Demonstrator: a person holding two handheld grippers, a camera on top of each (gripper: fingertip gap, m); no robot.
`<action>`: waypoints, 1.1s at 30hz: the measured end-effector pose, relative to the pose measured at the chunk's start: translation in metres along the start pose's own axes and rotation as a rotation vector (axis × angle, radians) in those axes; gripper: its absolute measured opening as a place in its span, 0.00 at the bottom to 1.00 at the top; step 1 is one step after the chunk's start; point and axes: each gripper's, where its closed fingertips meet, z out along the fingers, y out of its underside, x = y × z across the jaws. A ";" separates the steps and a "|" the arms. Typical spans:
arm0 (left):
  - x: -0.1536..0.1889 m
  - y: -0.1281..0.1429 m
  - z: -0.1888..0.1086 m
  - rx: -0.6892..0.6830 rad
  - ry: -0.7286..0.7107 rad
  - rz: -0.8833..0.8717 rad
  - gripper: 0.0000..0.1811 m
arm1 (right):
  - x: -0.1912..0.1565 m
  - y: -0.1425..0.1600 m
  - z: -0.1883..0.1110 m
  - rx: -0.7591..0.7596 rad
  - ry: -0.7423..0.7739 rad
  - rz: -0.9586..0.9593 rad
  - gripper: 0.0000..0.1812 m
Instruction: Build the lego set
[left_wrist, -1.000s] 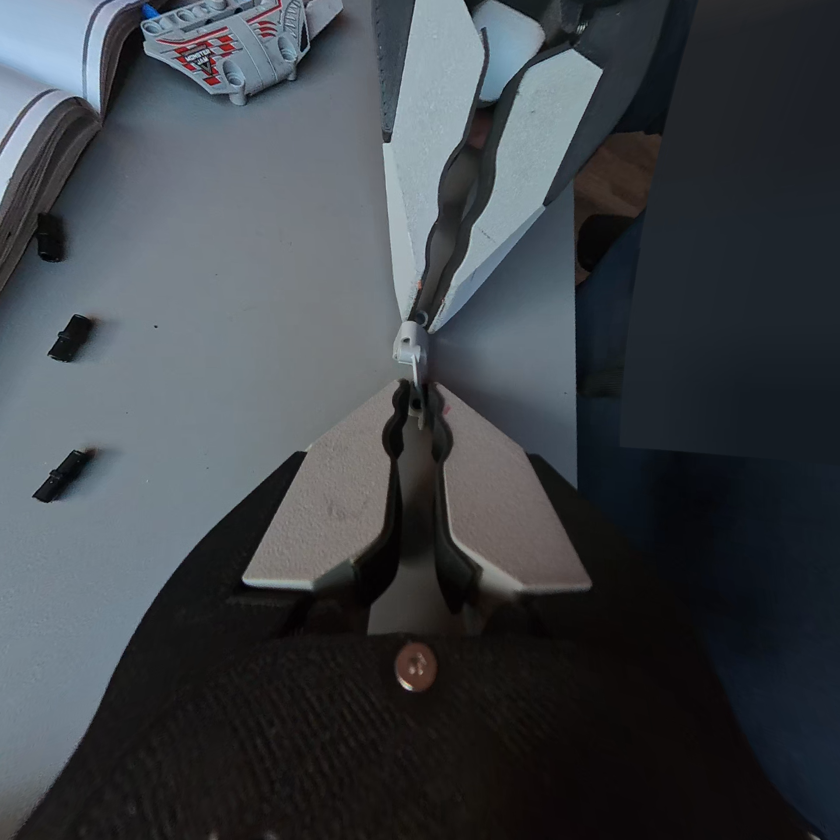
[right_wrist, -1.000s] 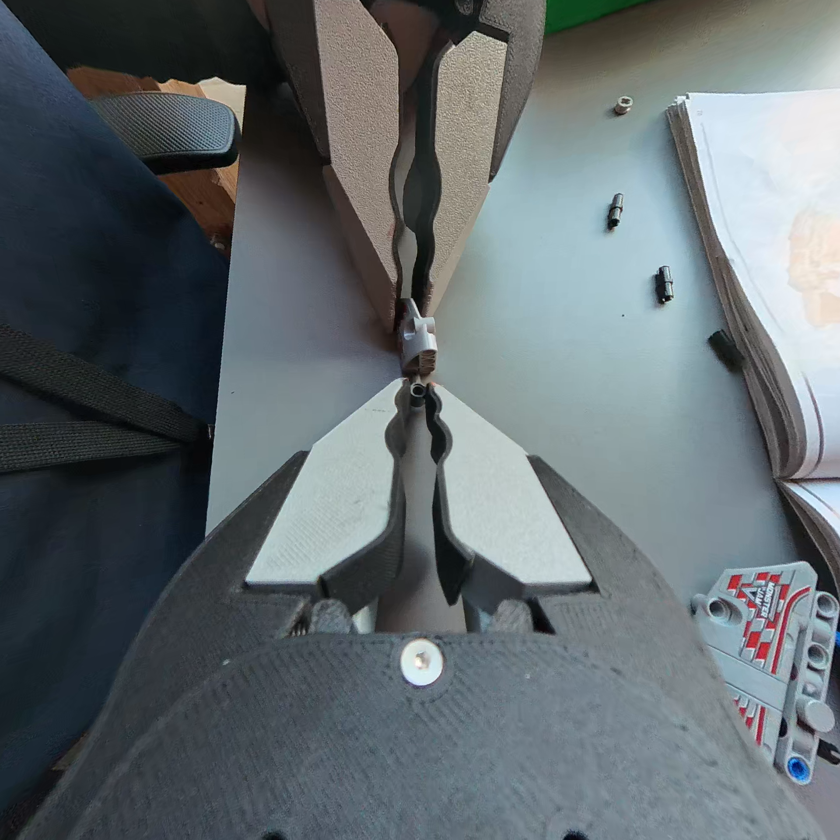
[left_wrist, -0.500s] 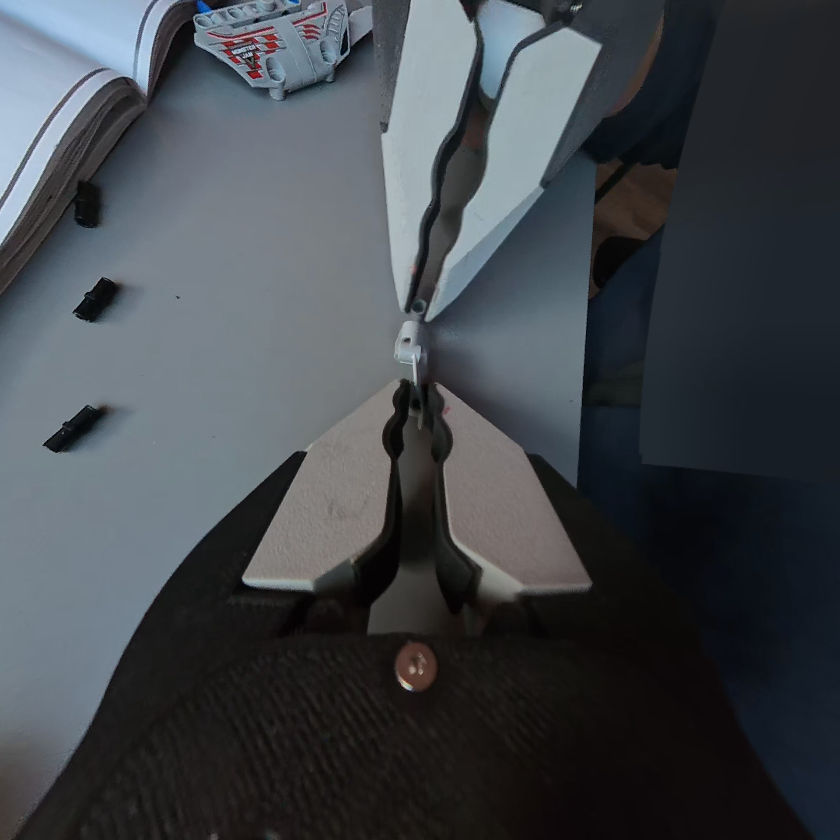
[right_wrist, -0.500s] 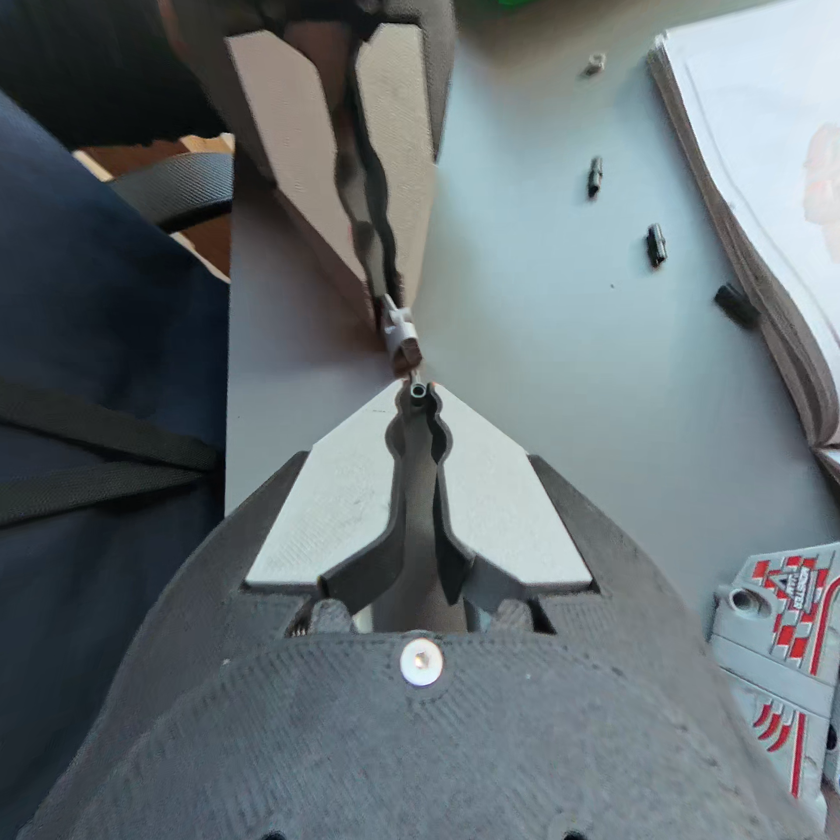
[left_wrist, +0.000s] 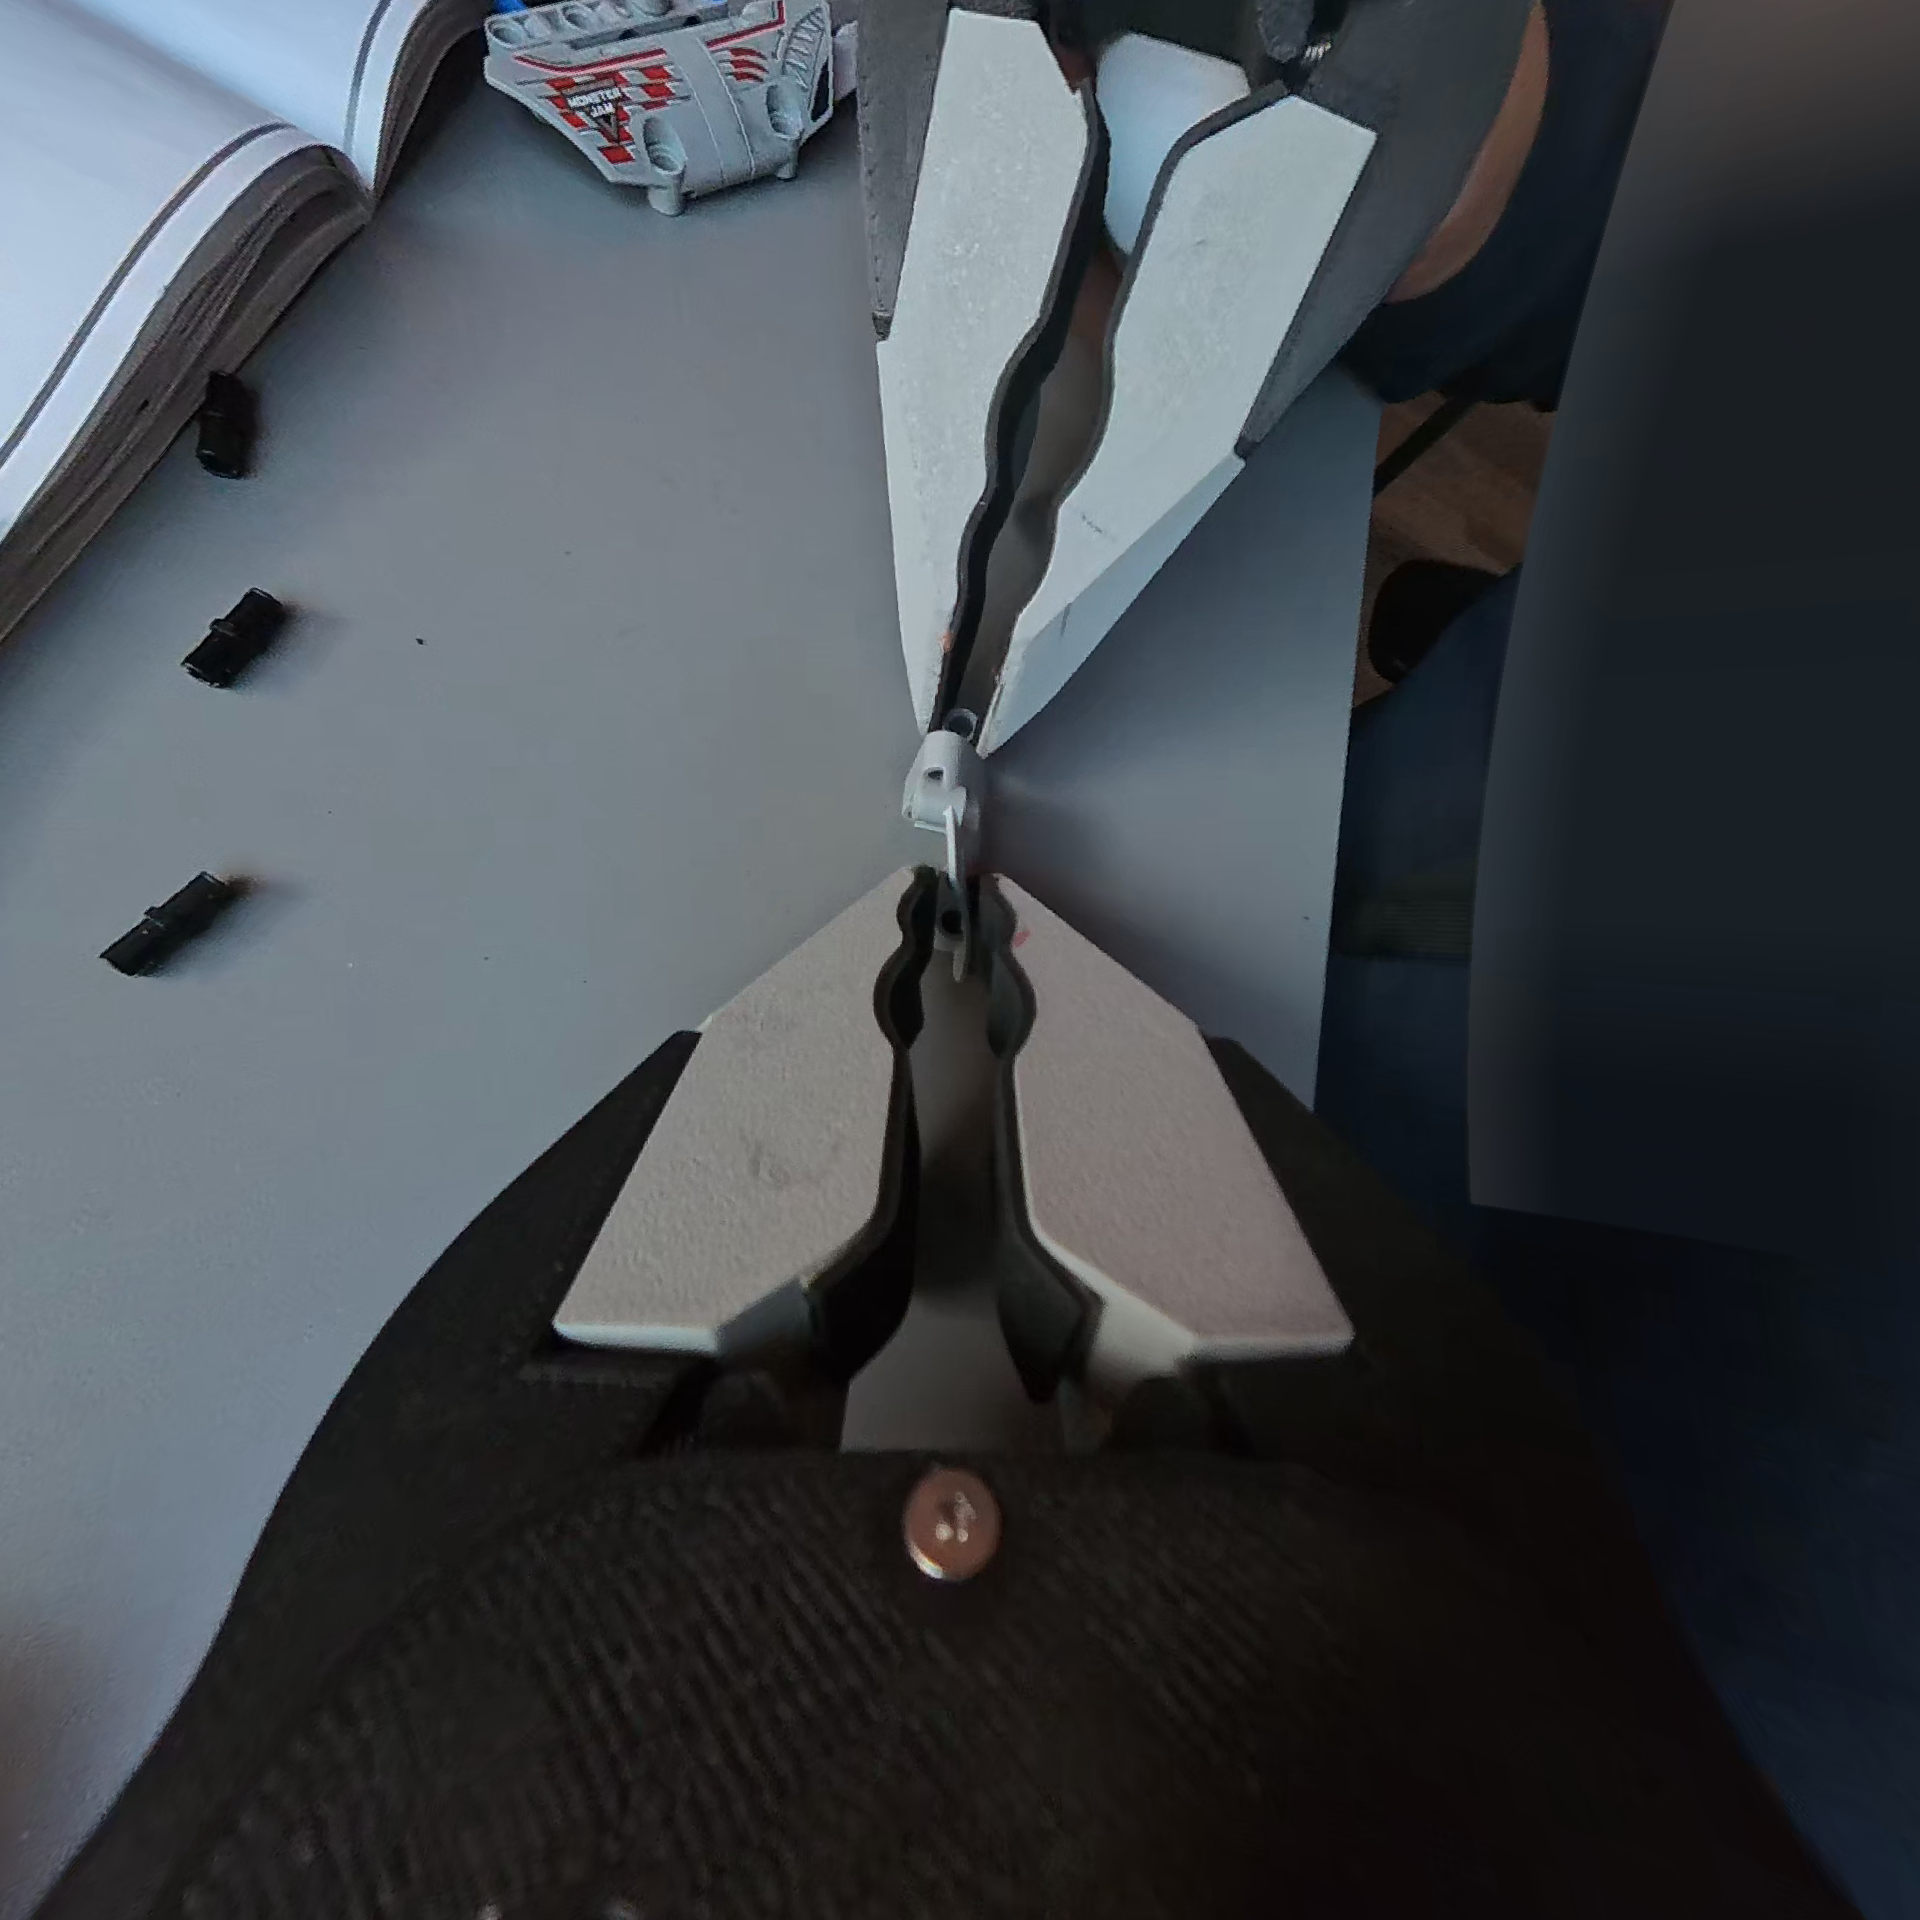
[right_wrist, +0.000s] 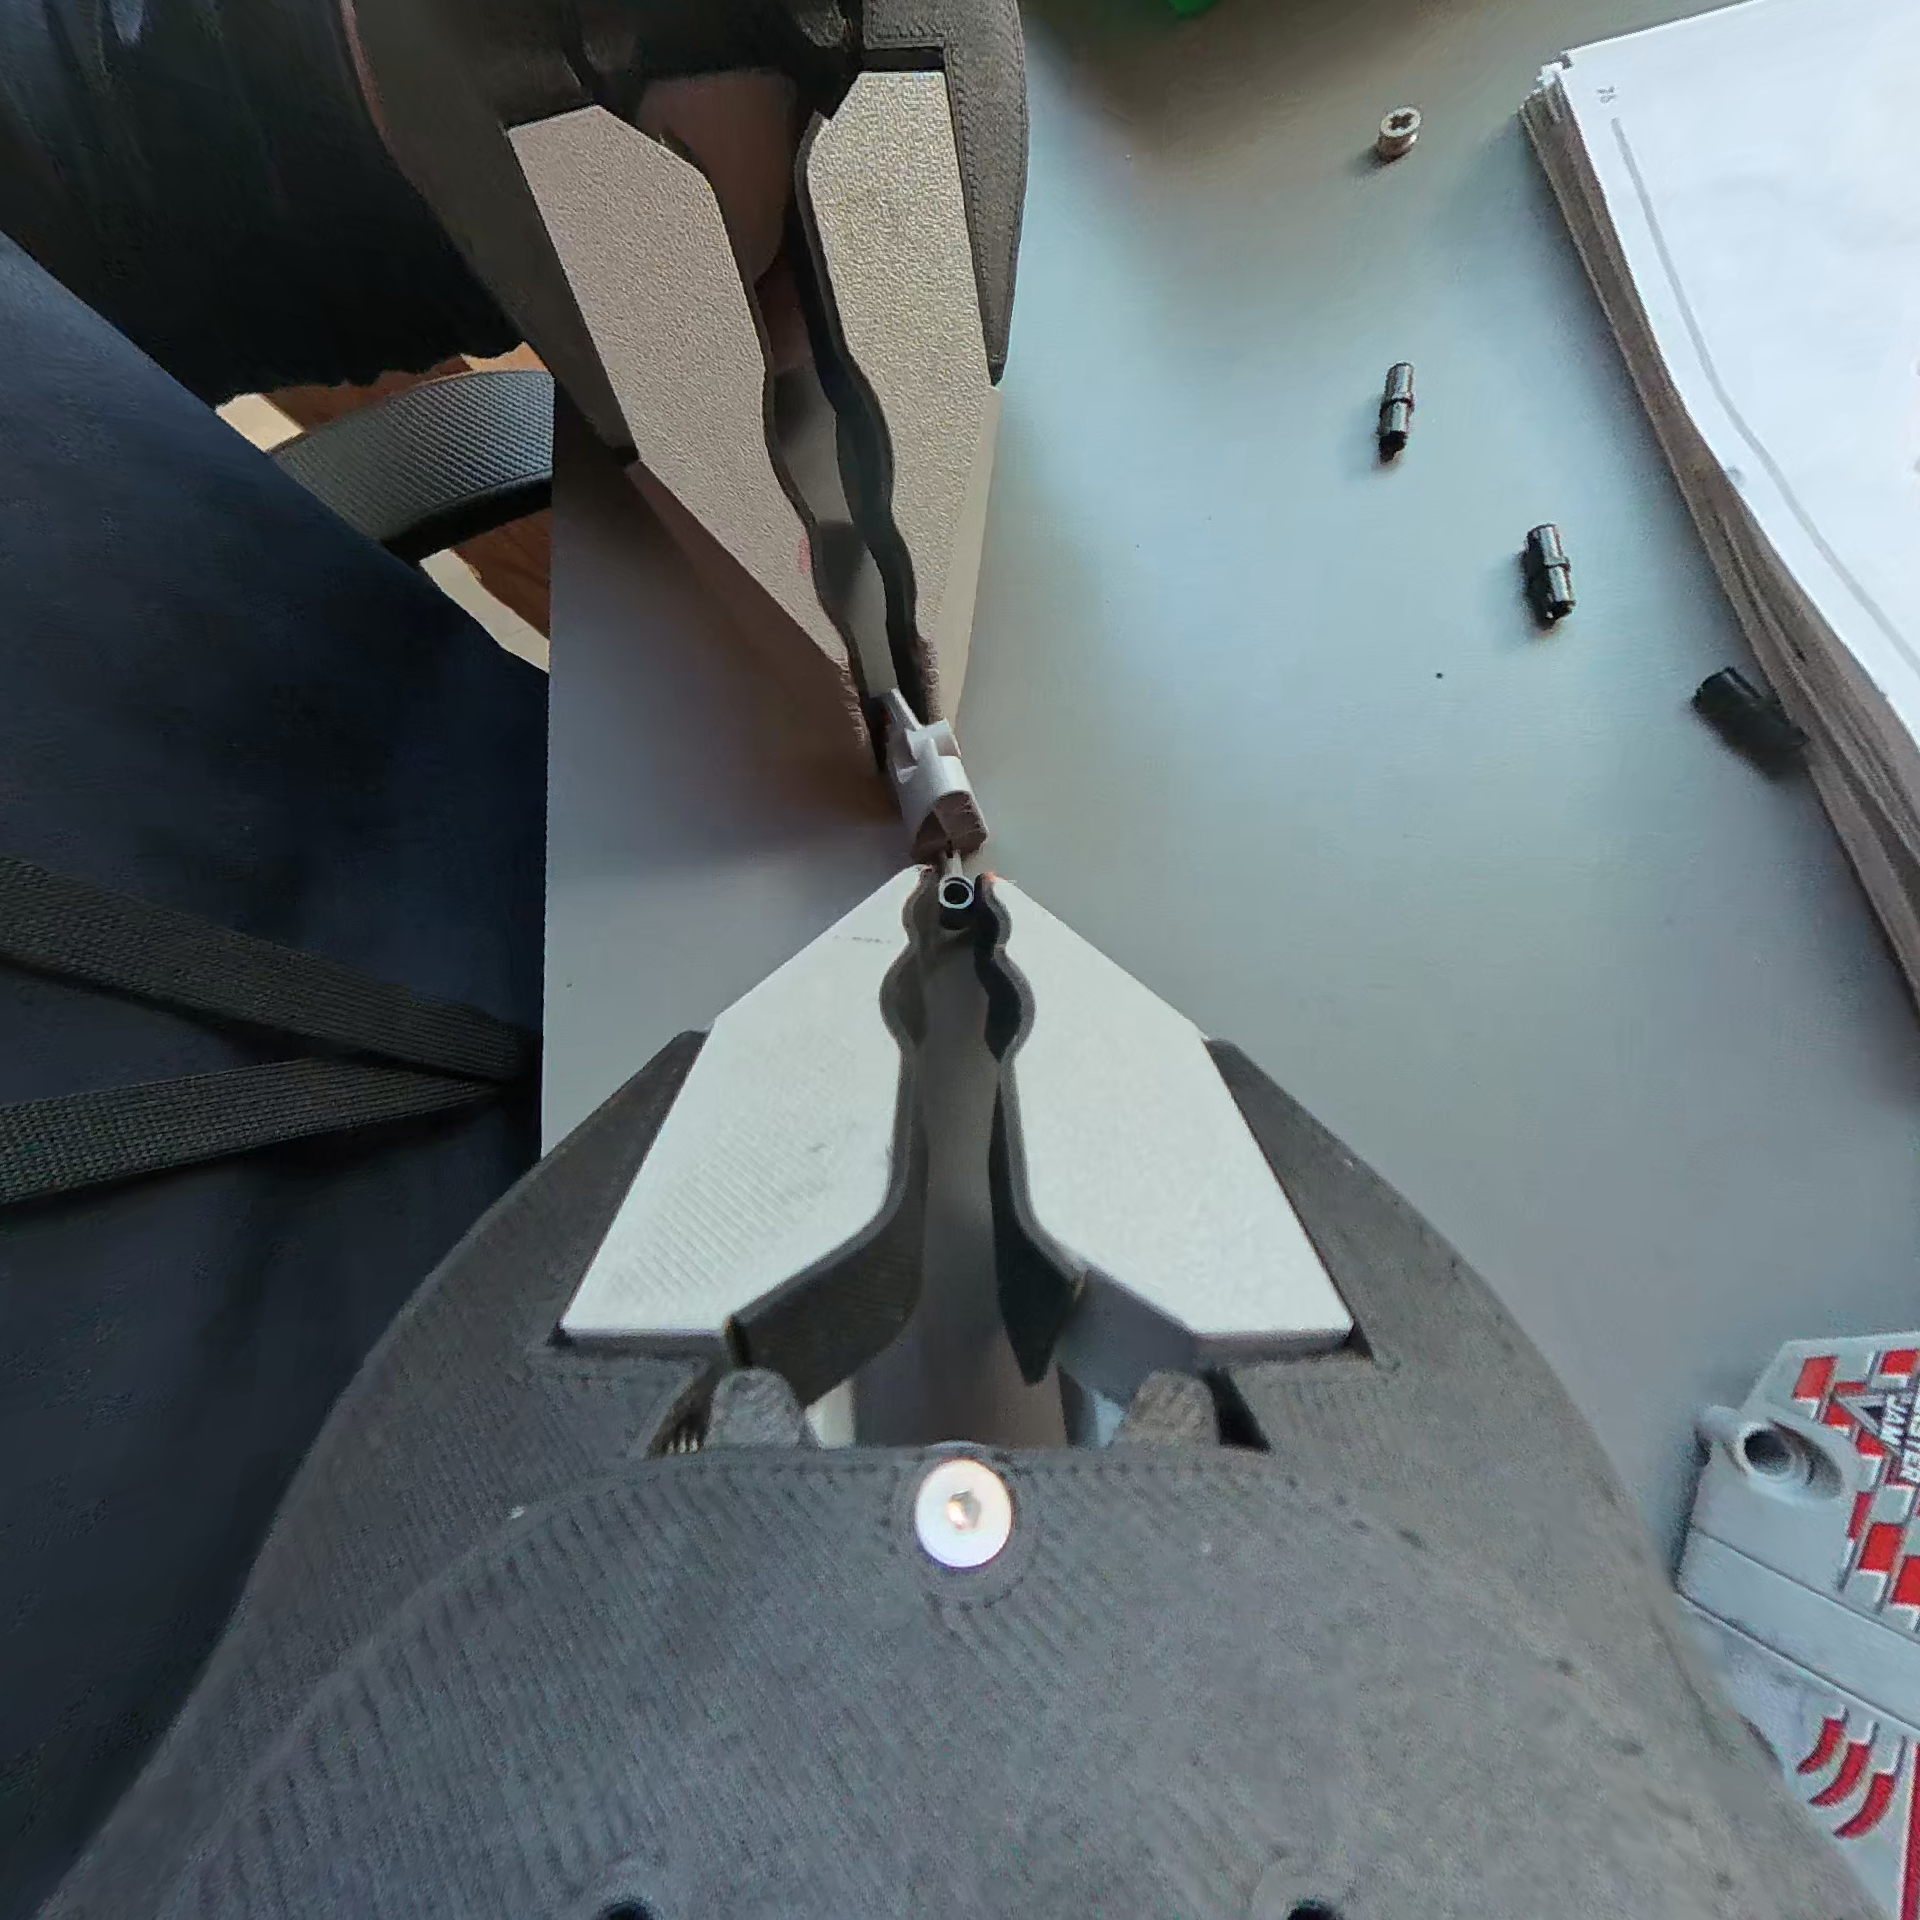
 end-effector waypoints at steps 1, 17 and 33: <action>0.000 0.000 0.000 0.001 -0.003 0.001 0.03 | 0.000 0.000 0.000 0.000 0.003 -0.002 0.02; 0.001 0.001 -0.001 0.002 -0.007 -0.008 0.03 | -0.003 0.000 0.002 -0.029 -0.047 -0.077 0.02; 0.001 0.001 0.002 0.006 -0.030 -0.008 0.02 | 0.001 -0.003 0.003 0.013 0.058 -0.022 0.01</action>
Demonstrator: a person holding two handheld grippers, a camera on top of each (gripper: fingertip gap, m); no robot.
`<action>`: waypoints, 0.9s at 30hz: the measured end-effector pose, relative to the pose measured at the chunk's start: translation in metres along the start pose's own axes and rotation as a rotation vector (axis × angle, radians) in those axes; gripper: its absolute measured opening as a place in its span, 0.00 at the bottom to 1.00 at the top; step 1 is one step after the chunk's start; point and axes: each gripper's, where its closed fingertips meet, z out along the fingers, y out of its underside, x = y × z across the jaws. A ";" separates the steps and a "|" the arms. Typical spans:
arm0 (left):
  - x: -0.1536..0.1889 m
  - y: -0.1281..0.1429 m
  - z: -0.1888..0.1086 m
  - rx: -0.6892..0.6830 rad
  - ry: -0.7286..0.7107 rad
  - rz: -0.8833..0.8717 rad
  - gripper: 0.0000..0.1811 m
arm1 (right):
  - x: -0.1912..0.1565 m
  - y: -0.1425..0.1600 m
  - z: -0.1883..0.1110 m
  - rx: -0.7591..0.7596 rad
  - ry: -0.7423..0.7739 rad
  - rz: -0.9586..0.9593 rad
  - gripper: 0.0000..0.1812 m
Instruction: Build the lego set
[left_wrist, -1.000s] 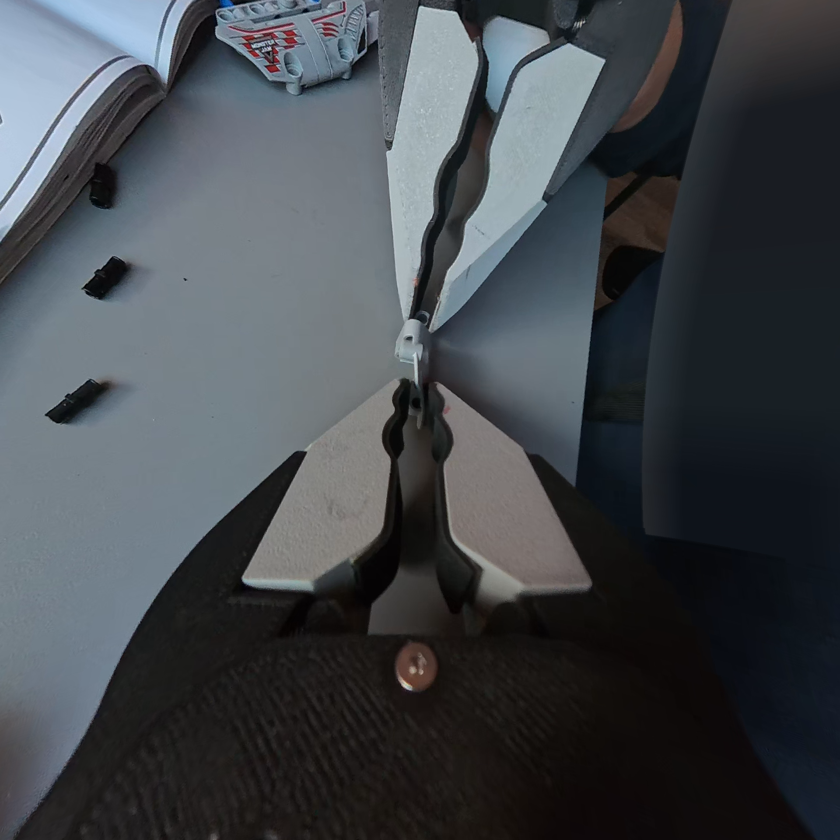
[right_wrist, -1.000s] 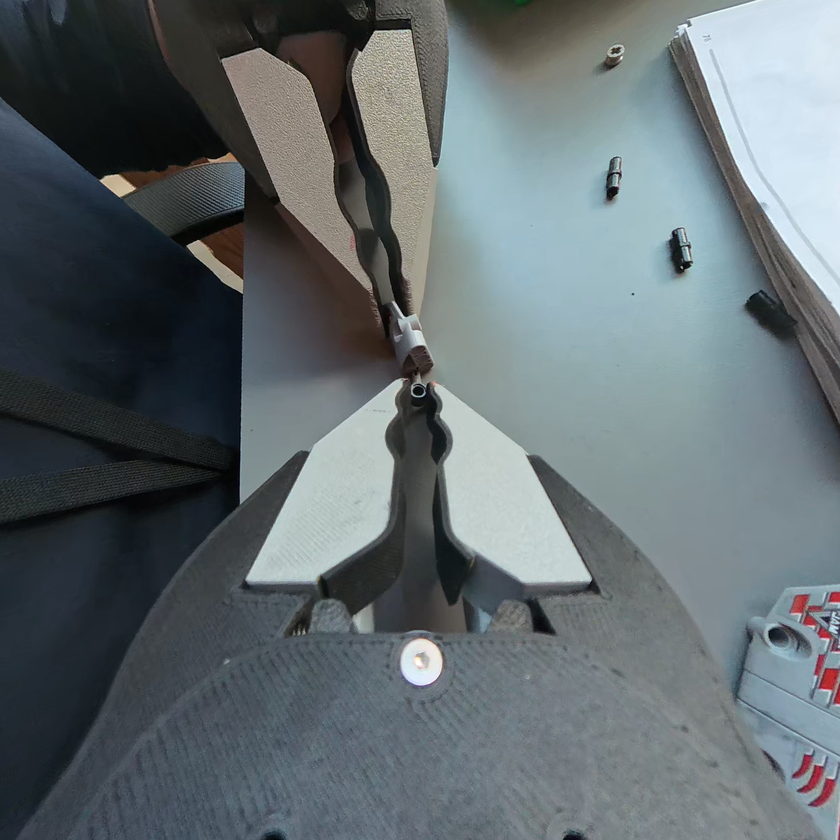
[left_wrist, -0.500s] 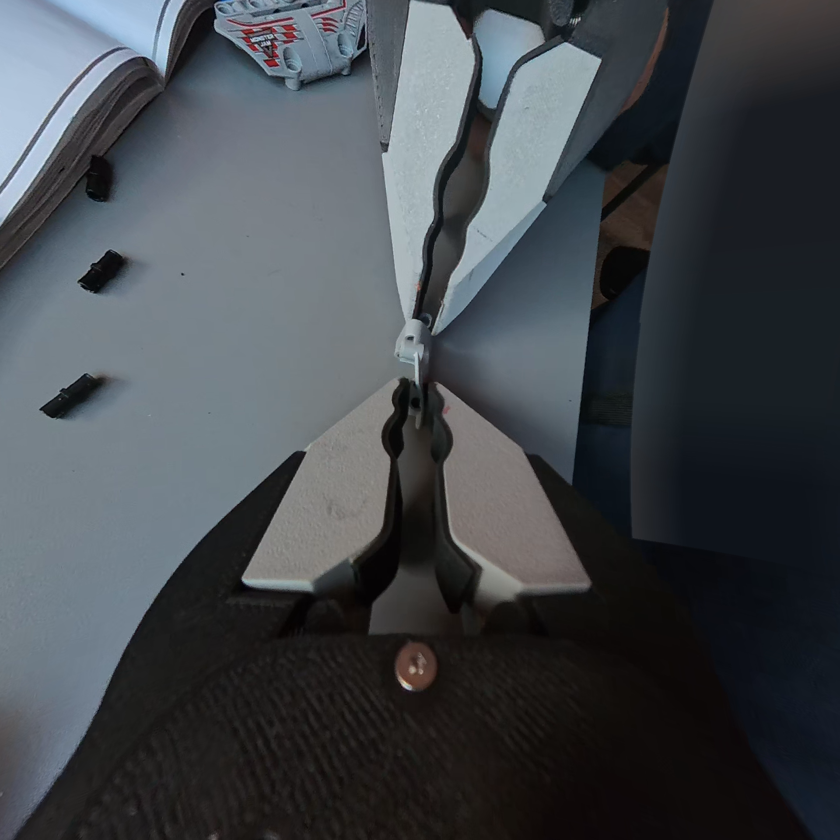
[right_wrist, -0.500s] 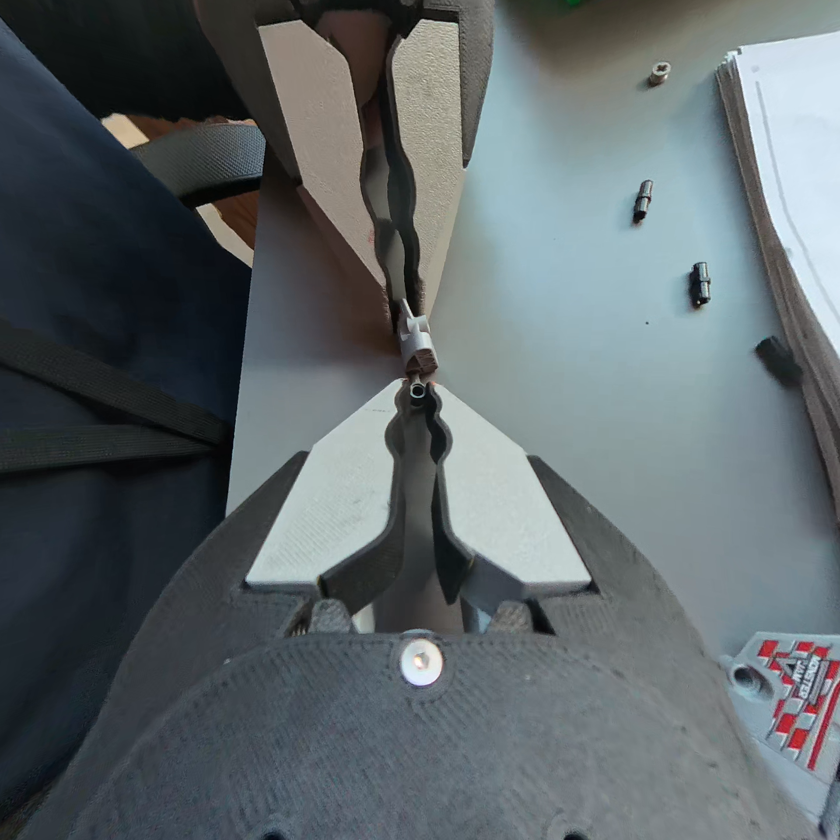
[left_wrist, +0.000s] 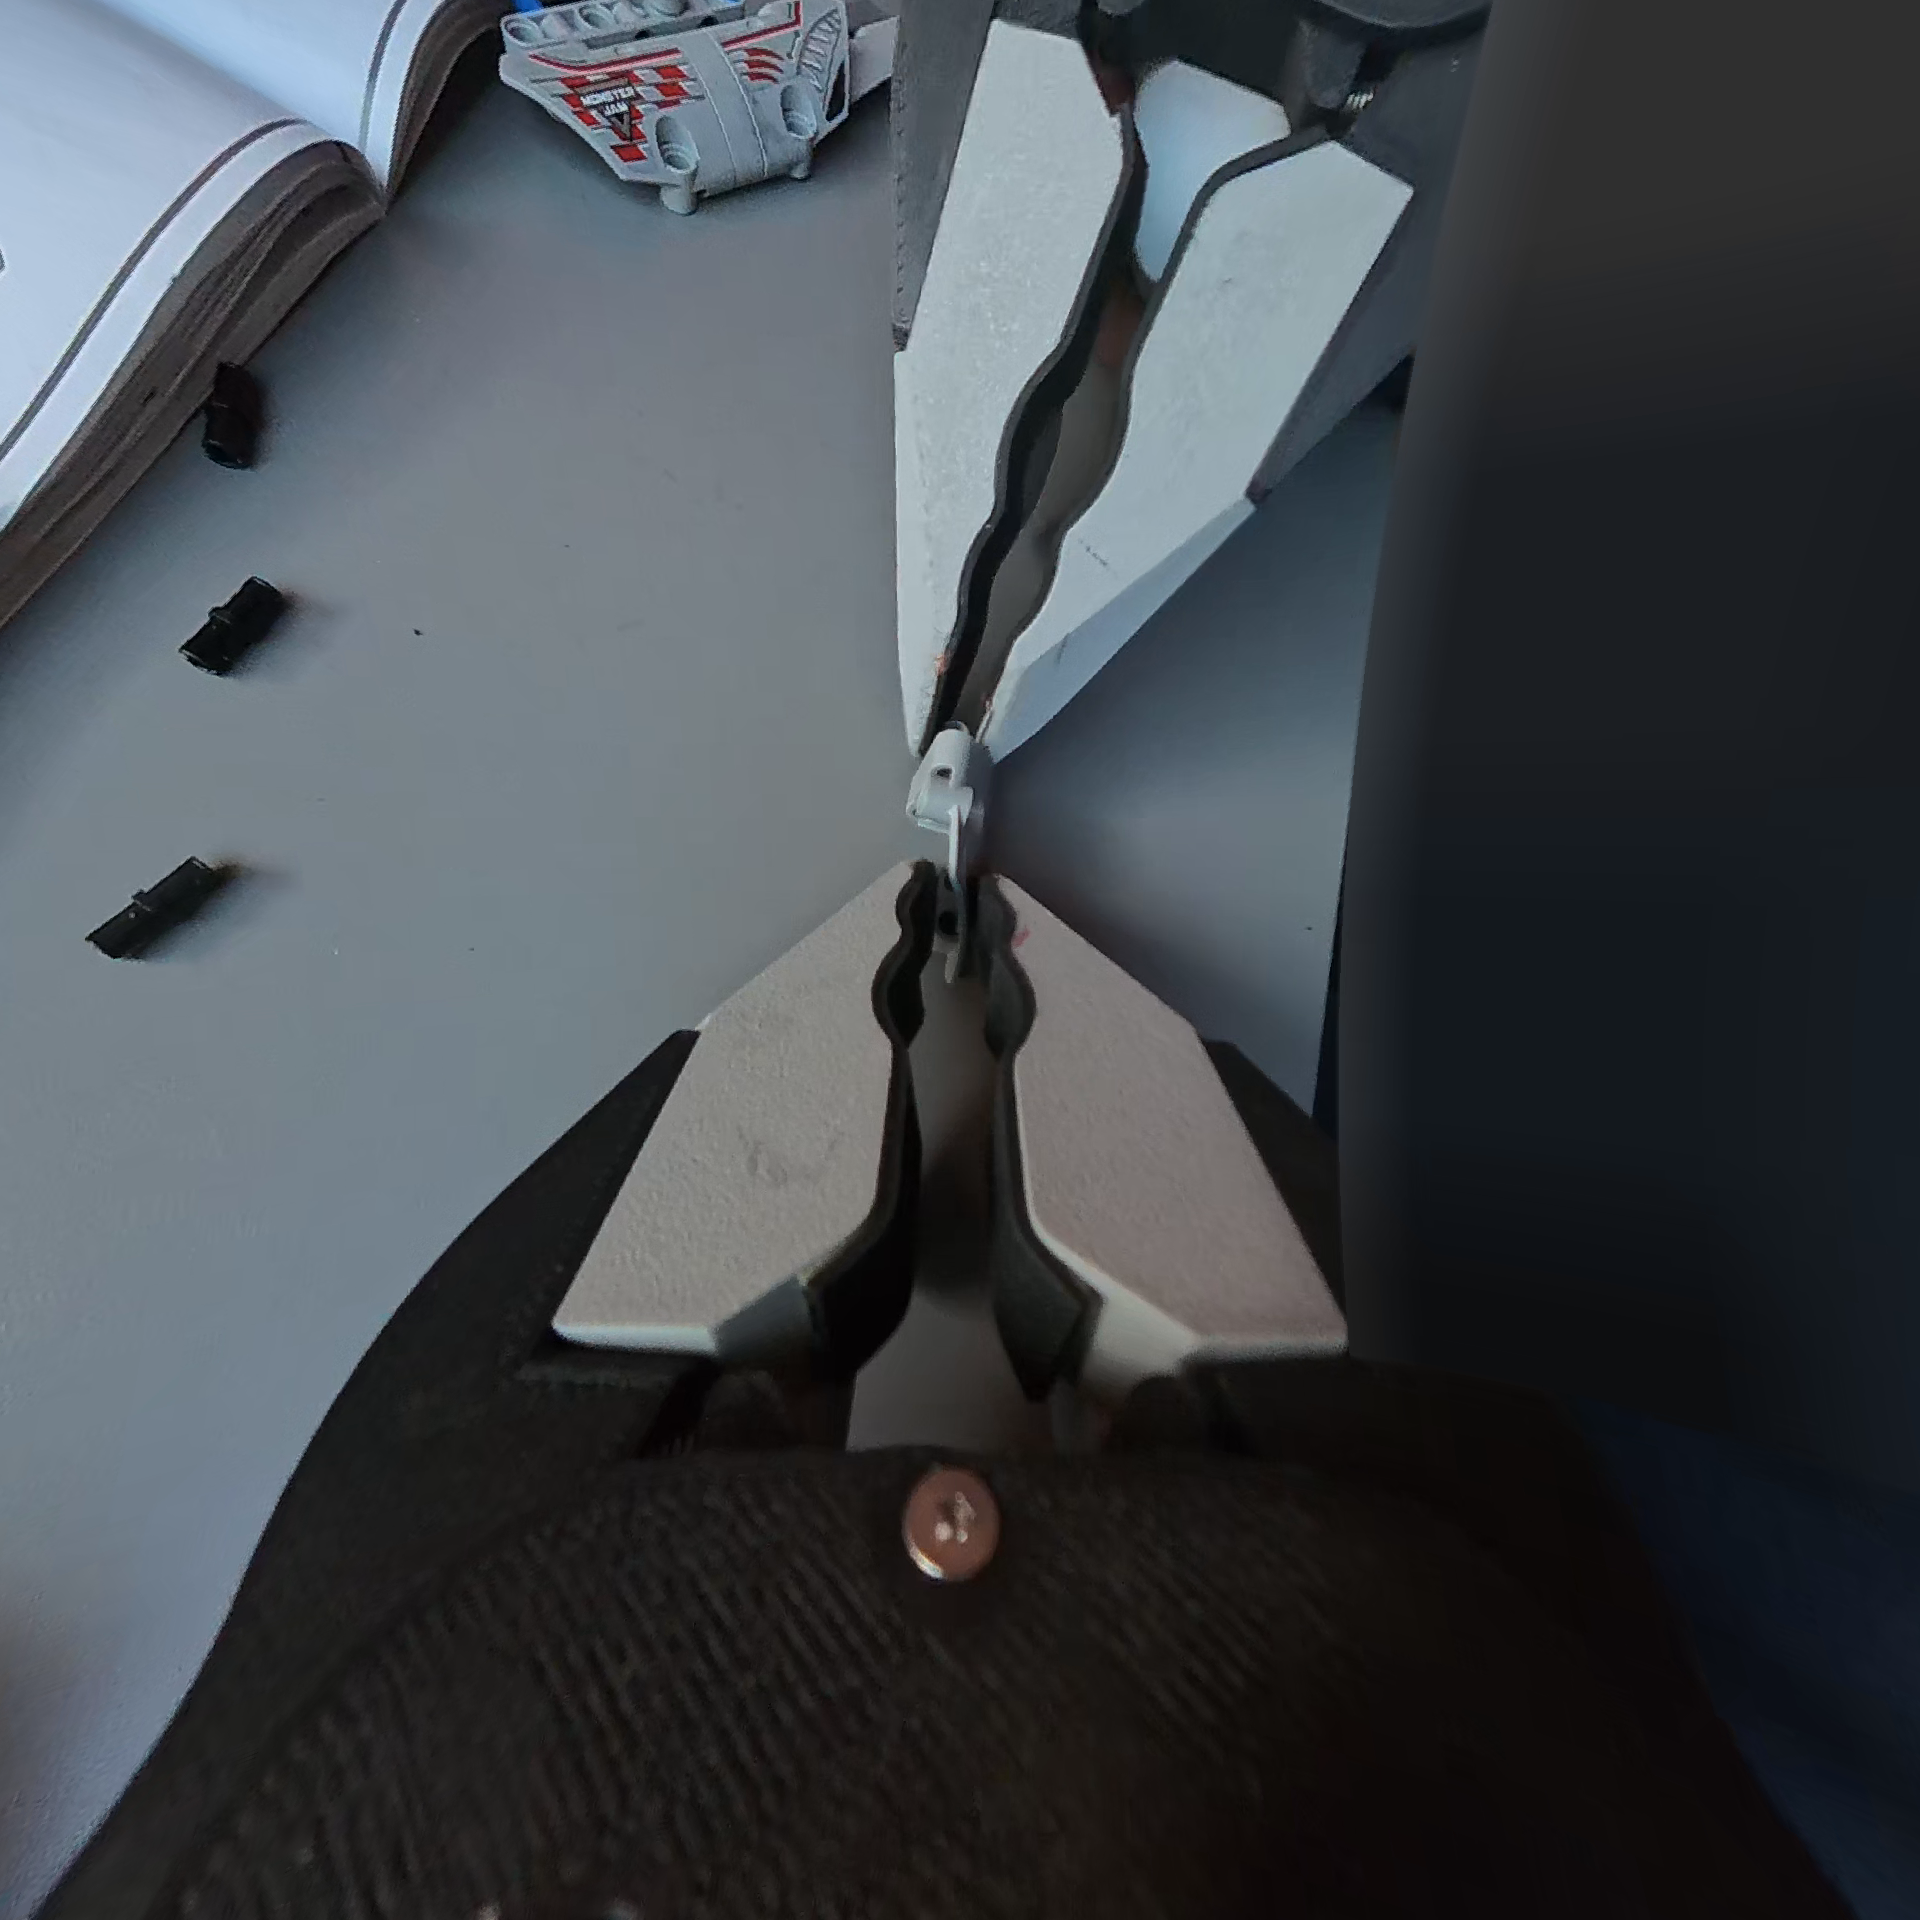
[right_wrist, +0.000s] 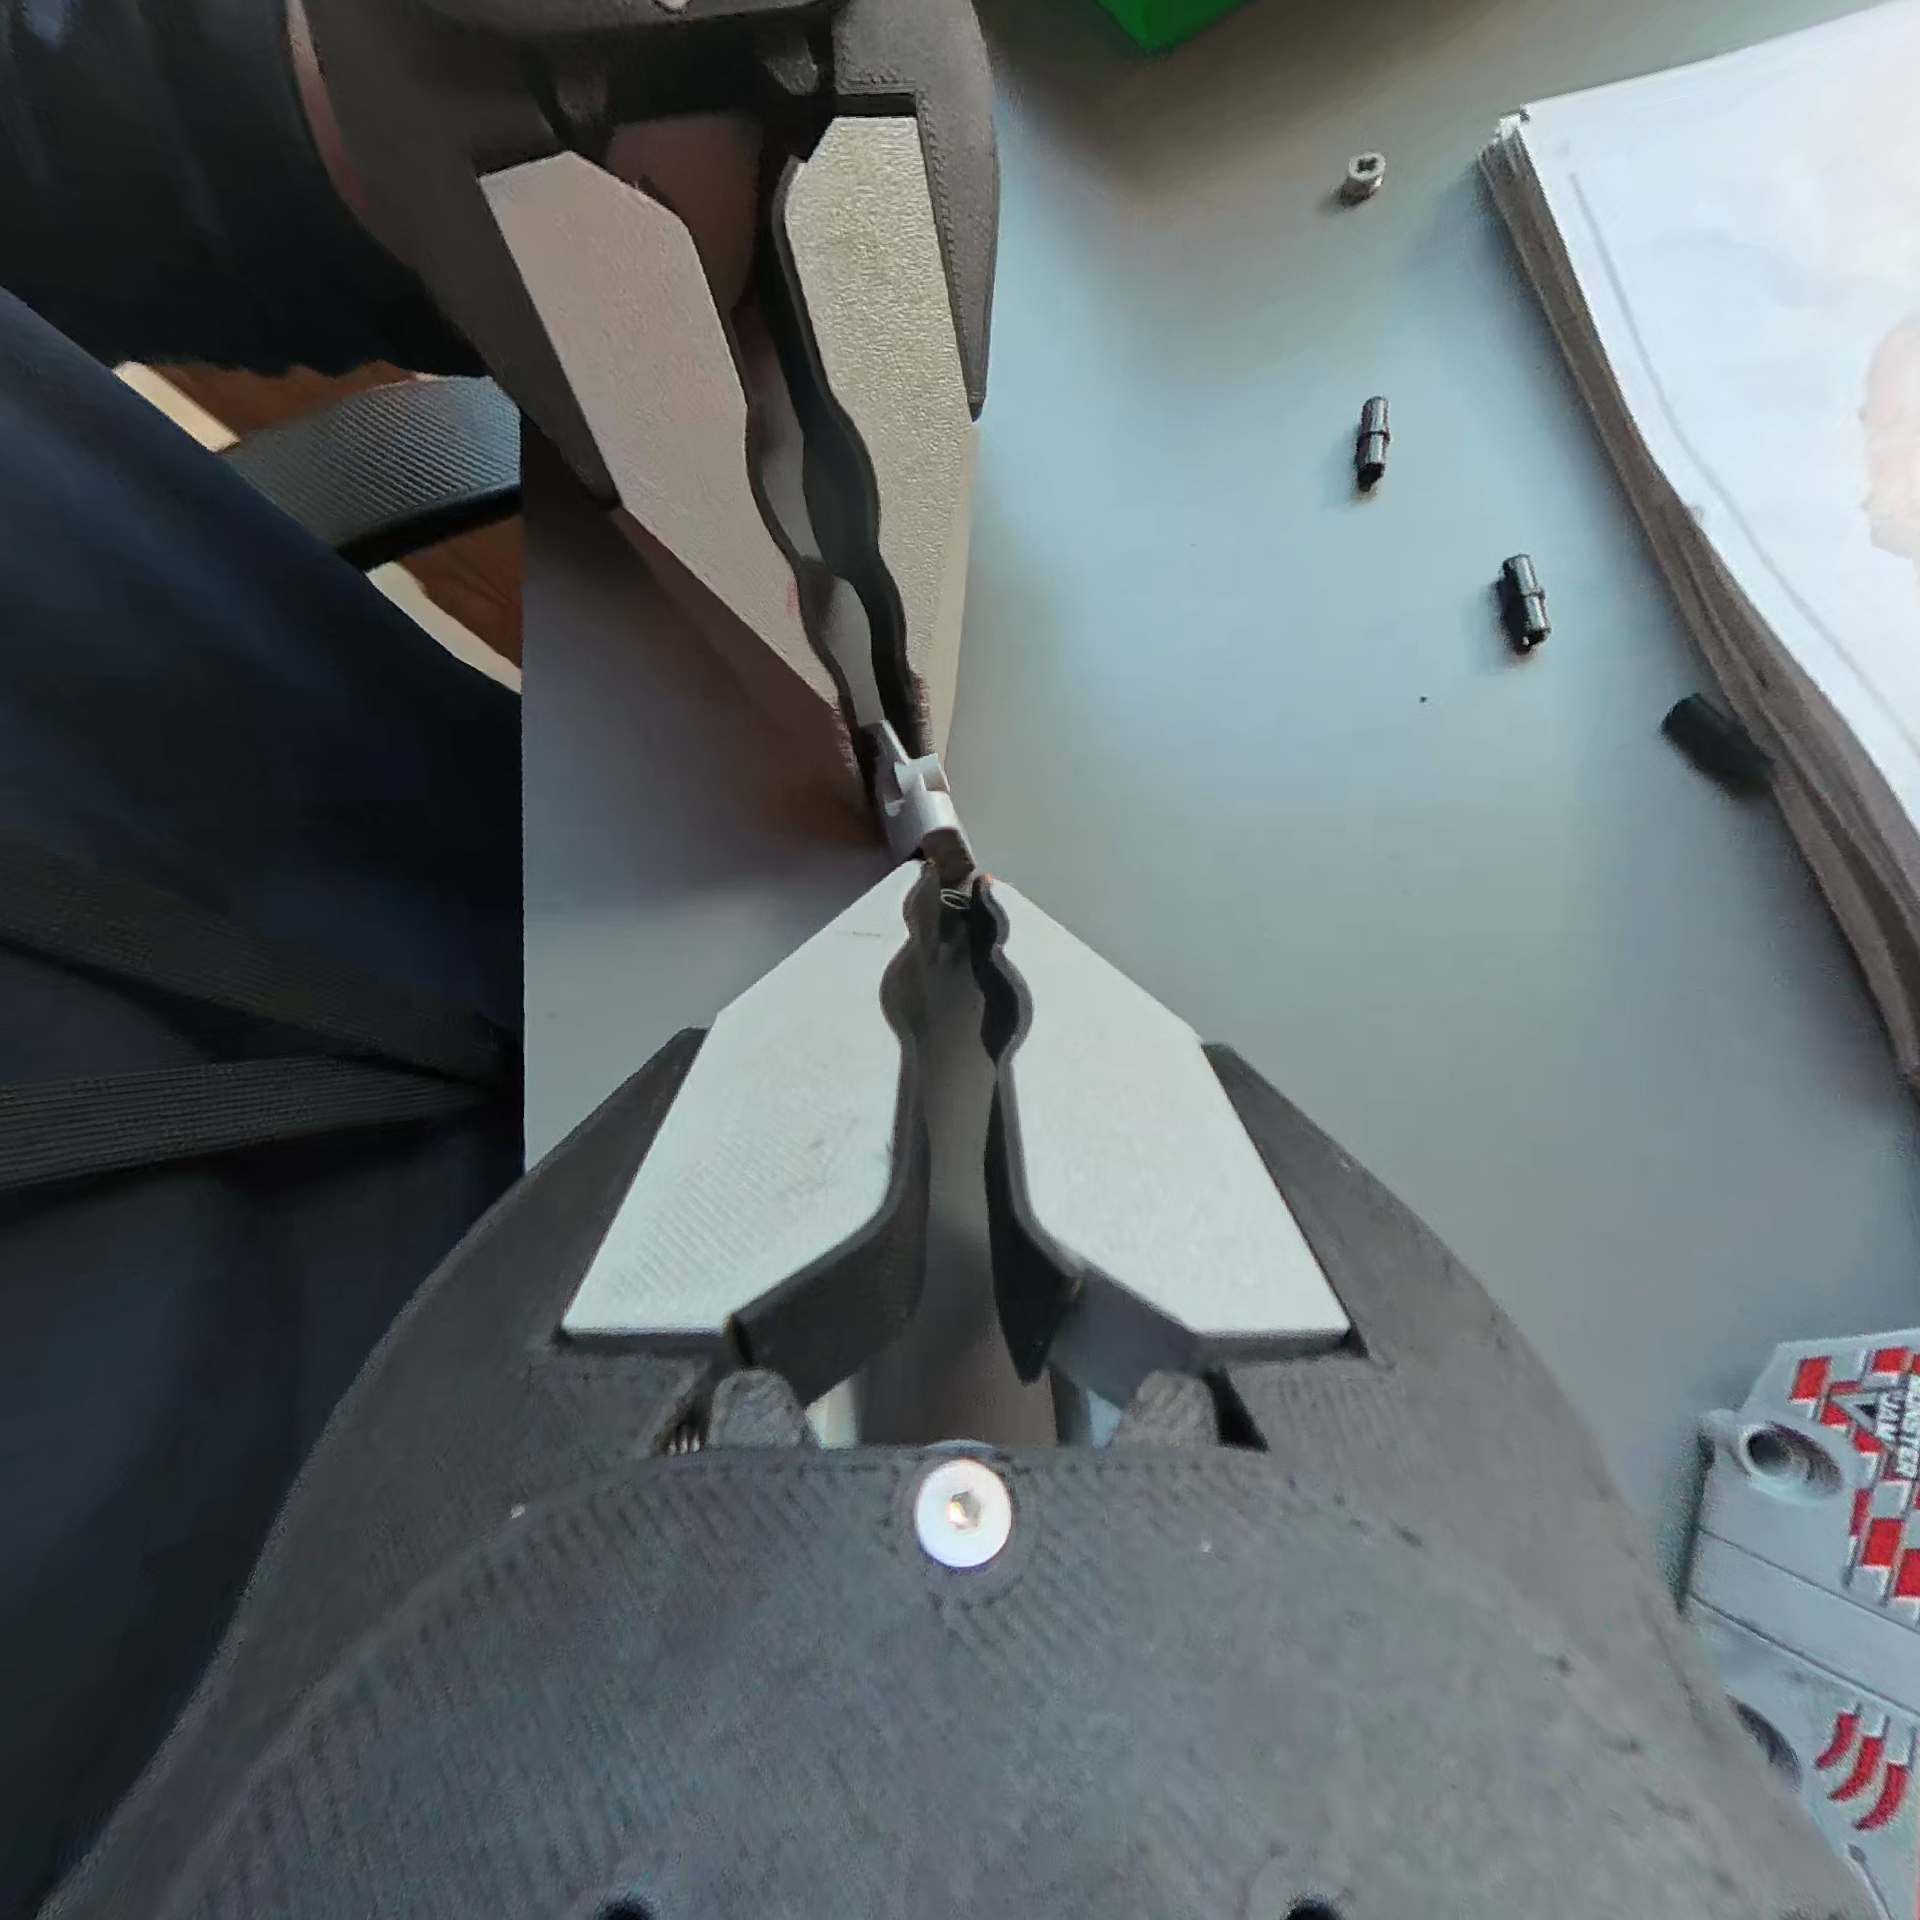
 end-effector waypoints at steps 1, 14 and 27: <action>0.000 0.000 0.000 0.001 0.003 -0.004 0.03 | 0.000 0.000 0.000 0.002 -0.018 0.023 0.01; -0.021 -0.014 -0.007 0.072 -0.016 -0.084 0.02 | 0.011 -0.029 -0.033 0.257 -0.098 0.058 0.02; -0.033 -0.011 -0.012 0.002 0.127 -0.230 0.05 | 0.030 -0.009 -0.043 0.196 -0.046 0.115 0.02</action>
